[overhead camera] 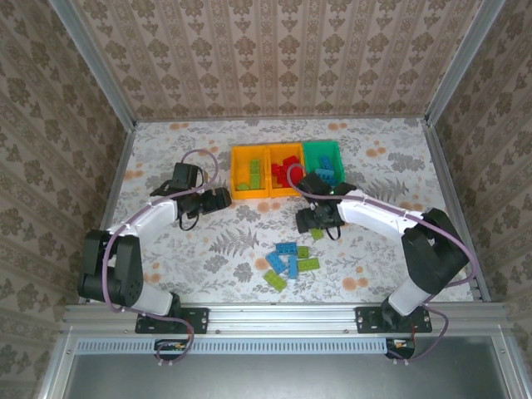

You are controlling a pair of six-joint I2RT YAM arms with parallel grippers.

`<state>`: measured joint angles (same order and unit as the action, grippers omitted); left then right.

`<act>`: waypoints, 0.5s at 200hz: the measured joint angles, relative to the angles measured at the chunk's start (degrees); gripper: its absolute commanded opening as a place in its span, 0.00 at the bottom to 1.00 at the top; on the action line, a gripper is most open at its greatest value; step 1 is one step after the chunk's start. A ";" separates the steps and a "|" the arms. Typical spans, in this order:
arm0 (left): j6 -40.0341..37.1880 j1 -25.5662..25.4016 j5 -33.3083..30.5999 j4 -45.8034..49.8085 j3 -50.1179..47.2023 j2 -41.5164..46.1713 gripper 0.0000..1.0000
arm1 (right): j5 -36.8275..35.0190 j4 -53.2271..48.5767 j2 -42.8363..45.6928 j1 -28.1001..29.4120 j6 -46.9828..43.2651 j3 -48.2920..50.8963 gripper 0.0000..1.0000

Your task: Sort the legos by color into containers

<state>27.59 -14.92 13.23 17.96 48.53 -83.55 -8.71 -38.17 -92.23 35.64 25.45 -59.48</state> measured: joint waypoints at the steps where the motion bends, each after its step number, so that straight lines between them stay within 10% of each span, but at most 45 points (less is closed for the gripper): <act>1: 0.04 -0.02 0.00 -0.07 -0.02 -0.02 0.91 | -0.04 -0.04 0.00 0.00 0.00 0.13 0.82; 100: 0.76 -0.79 -0.07 -0.87 -0.94 -0.81 0.92 | 1.25 1.31 -9.57 -1.64 -2.05 -1.53 0.49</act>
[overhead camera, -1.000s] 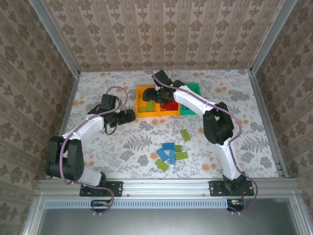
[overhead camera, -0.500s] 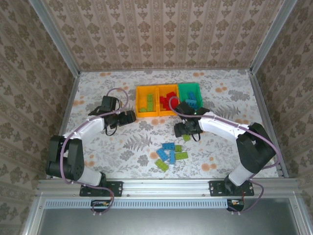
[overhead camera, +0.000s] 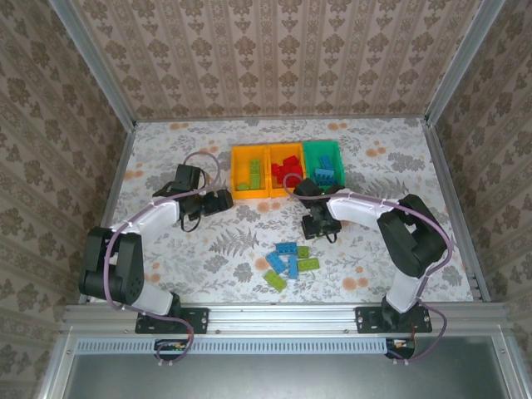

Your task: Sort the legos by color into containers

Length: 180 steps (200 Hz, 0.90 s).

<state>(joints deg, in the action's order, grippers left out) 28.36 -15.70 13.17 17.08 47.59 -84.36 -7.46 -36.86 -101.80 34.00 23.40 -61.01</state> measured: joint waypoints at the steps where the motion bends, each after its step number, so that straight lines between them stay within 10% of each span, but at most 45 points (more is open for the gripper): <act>1: 0.00 0.00 0.00 0.00 0.00 -0.02 0.92 | 0.02 0.00 -0.02 0.00 -0.15 -0.02 0.49; 39: 0.00 0.00 -0.17 0.00 -0.31 0.00 0.92 | 1.81 0.07 -0.37 0.00 -0.44 -1.09 0.33; 180: -0.07 -1.68 -1.09 0.15 -1.18 0.50 0.94 | 18.88 14.88 -19.12 -0.57 9.88 -39.78 0.34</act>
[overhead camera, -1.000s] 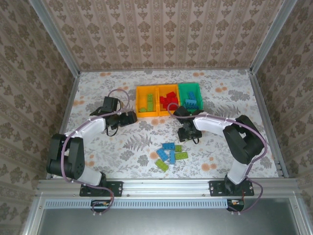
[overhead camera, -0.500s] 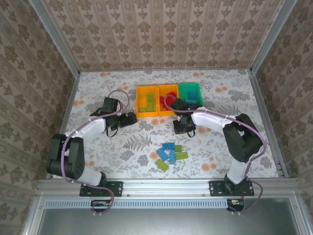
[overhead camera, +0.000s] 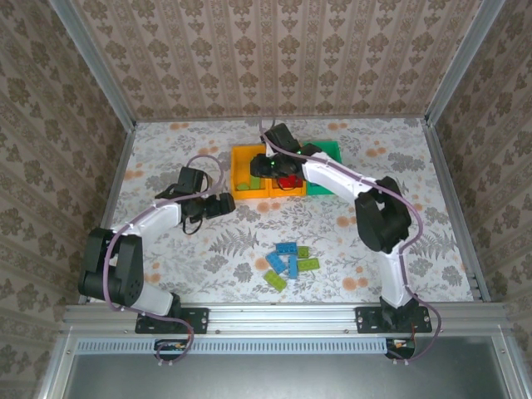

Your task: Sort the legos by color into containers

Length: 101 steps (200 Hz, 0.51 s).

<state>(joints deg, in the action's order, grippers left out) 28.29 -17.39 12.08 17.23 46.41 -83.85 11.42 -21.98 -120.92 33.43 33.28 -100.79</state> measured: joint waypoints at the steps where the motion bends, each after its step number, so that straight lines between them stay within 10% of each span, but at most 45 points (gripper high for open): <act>1: 0.00 0.00 -0.02 -0.02 -0.02 0.00 0.94 | 0.07 0.04 -0.35 -0.07 0.15 -0.28 0.34; 49: -0.02 -0.24 -0.15 0.04 -0.28 0.09 0.94 | 3.21 1.53 -6.47 -1.73 5.16 -5.88 0.66; 101: -0.04 -1.36 -1.03 0.04 -0.94 0.74 0.94 | 4.96 3.13 -4.90 -1.88 5.64 -3.93 0.78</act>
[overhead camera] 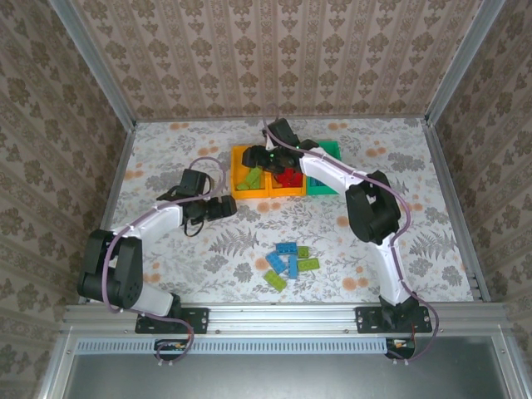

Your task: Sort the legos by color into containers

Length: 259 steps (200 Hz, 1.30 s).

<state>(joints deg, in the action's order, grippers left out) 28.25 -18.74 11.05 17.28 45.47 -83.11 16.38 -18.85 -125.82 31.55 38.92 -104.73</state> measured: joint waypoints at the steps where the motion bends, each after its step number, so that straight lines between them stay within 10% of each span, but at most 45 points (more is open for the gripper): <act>1: 0.00 0.00 0.00 0.02 -0.04 0.00 0.94 | 0.00 0.00 0.11 0.02 0.02 0.17 0.78; 119: -0.68 -1.60 -0.39 -1.09 -0.13 -2.43 0.94 | -13.64 -15.10 38.23 5.29 -4.11 49.94 0.76; 259: -1.31 -3.37 -0.37 -1.07 0.70 -4.33 0.94 | -16.20 -15.69 37.51 12.98 6.32 53.40 0.68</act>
<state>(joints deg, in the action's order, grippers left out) 26.94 -22.11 10.68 16.21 46.17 -87.44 0.19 -34.54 -88.31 44.53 45.23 -51.33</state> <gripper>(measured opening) 0.942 0.689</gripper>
